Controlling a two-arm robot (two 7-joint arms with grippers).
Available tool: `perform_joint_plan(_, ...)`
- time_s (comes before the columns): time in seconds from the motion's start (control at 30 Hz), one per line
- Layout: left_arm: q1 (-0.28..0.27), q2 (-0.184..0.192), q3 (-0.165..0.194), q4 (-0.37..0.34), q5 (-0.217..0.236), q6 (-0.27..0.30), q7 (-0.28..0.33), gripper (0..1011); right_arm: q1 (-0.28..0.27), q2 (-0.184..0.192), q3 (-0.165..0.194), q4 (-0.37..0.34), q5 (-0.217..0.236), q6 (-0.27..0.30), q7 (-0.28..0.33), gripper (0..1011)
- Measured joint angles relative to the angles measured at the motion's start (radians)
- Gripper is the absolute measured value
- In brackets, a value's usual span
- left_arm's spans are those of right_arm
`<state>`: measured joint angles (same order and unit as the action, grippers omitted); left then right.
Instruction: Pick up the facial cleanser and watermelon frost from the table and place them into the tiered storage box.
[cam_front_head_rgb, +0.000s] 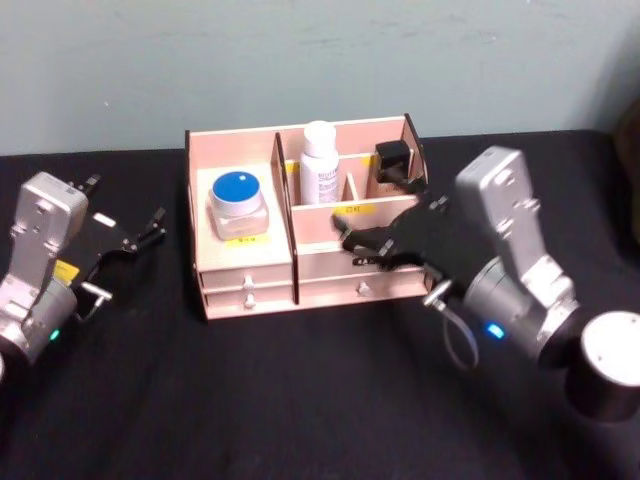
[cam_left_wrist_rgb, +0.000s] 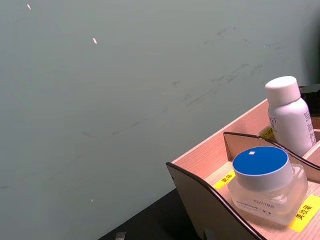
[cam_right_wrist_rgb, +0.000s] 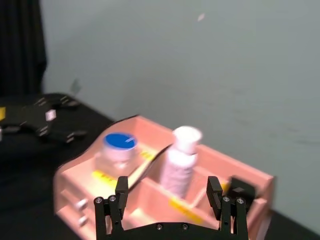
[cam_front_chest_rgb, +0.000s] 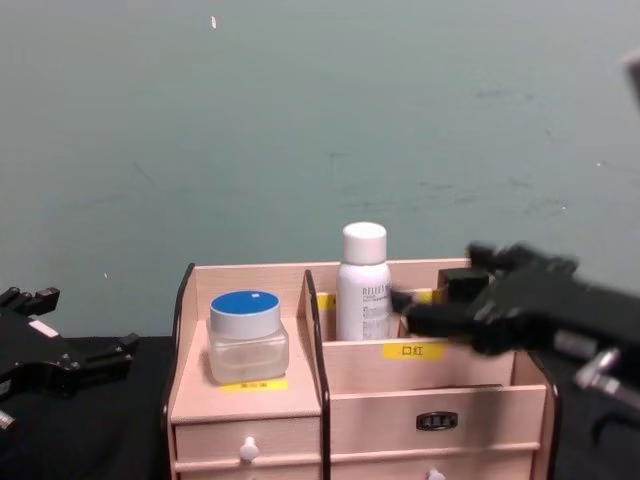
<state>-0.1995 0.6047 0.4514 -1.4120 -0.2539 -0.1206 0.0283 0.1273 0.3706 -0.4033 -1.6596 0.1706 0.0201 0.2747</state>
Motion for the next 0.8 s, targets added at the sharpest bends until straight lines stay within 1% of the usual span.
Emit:
perform_joint_plan(0.03, 0.0, 0.0, 0.0, 0.0, 0.0, 0.0, 0.0, 1009, 0.0, -0.003, 0.02, -0.003, 0.003, -0.009, -0.008, 1002)
perform_joint_plan(0.13, 0.0, 0.0, 0.0, 0.0, 0.0, 0.0, 0.0, 1010, 0.001, -0.007, 0.046, -0.004, 0.004, -0.021, -0.021, 1002)
perform_joint_plan(0.17, 0.0, 0.0, 0.0, 0.0, 0.0, 0.0, 0.0, 1009, 0.004, -0.011, 0.064, -0.003, 0.003, -0.027, -0.03, 1002)
perform_joint_plan(0.2, 0.0, 0.0, 0.0, 0.0, 0.0, 0.0, 0.0, 1010, 0.005, -0.013, 0.07, 0.0, 0.003, -0.029, -0.035, 1002)
perform_joint_plan(0.23, 0.0, 0.0, 0.0, 0.0, 0.0, 0.0, 0.0, 1010, 0.01, -0.019, 0.087, 0.008, 0.001, -0.033, -0.044, 1002)
perform_joint_plan(0.37, 0.0, 0.0, 0.0, 0.0, 0.0, 0.0, 0.0, 1010, 0.023, -0.036, 0.121, 0.041, -0.007, -0.039, -0.071, 1002)
perform_joint_plan(0.4, 0.0, 0.0, 0.0, 0.0, 0.0, 0.0, 0.0, 1010, 0.023, -0.036, 0.121, 0.041, -0.007, -0.039, -0.071, 1002)
perform_joint_plan(0.47, 0.0, 0.0, 0.0, 0.0, 0.0, 0.0, 0.0, 1010, 0.04, -0.05, 0.142, 0.081, -0.025, -0.048, -0.096, 1002)
perform_joint_plan(0.53, 0.0, 0.0, 0.0, 0.0, 0.0, 0.0, 0.0, 1010, 0.05, -0.057, 0.151, 0.103, -0.032, -0.051, -0.107, 1002)
perform_joint_plan(0.57, 0.0, 0.0, 0.0, 0.0, 0.0, 0.0, 0.0, 1010, 0.061, -0.064, 0.161, 0.127, -0.035, -0.051, -0.113, 1002)
perform_joint_plan(0.6, 0.0, 0.0, 0.0, 0.0, 0.0, 0.0, 0.0, 1010, 0.061, -0.064, 0.161, 0.127, -0.035, -0.051, -0.113, 1002)
perform_joint_plan(0.8, 0.0, 0.0, 0.0, 0.0, 0.0, 0.0, 0.0, 1010, 0.109, -0.092, 0.188, 0.229, -0.042, -0.052, -0.115, 1002)
